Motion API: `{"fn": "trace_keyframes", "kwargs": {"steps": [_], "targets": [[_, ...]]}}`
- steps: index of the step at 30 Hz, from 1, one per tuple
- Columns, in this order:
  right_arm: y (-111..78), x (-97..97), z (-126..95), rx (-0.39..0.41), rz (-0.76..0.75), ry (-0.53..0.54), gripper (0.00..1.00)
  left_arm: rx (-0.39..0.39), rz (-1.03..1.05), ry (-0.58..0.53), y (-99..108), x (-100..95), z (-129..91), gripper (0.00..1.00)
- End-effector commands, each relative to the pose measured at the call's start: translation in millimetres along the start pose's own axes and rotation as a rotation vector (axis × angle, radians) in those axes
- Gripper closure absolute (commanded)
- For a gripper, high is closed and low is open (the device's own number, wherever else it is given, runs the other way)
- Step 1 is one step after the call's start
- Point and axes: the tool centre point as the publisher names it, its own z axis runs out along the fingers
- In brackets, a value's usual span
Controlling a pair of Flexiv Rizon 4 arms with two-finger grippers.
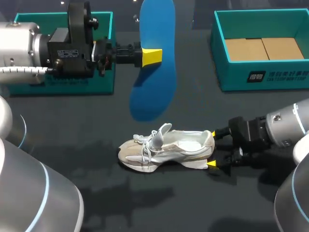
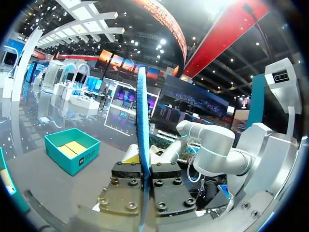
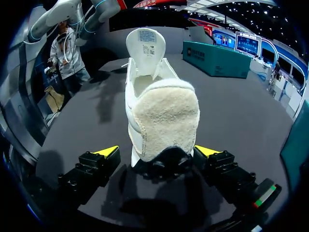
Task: Take the shoe out of the shoebox, open the shoe tongue, remove and reinsert the insole, then place the shoe into the shoebox
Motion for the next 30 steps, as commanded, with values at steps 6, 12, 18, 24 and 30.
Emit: {"fn": "trace_keyframes", "kwargs": {"steps": [6,12,18,24,30], "targets": [[18.5,-2.3,-41,0.34,0.06,0.016,0.0,0.003,-0.001,-0.004,1,4.1,-10,1.0],[28.8,-4.3,-48,0.48,0.068,0.027,0.0,0.011,0.002,-0.01,-1,4.4,-11,1.0],[36.1,-3.5,-50,0.559,0.065,0.015,0.0,0.012,0.0,-0.01,-2,5.4,-9,1.0],[40.4,1.5,-54,0.605,0.068,-0.046,0.0,0.011,0.0,-0.01,-2,5.7,-9,1.0],[40.4,1.5,-54,0.605,0.068,-0.046,0.0,0.011,0.0,-0.01,-2,5.7,-9,1.0]]}}
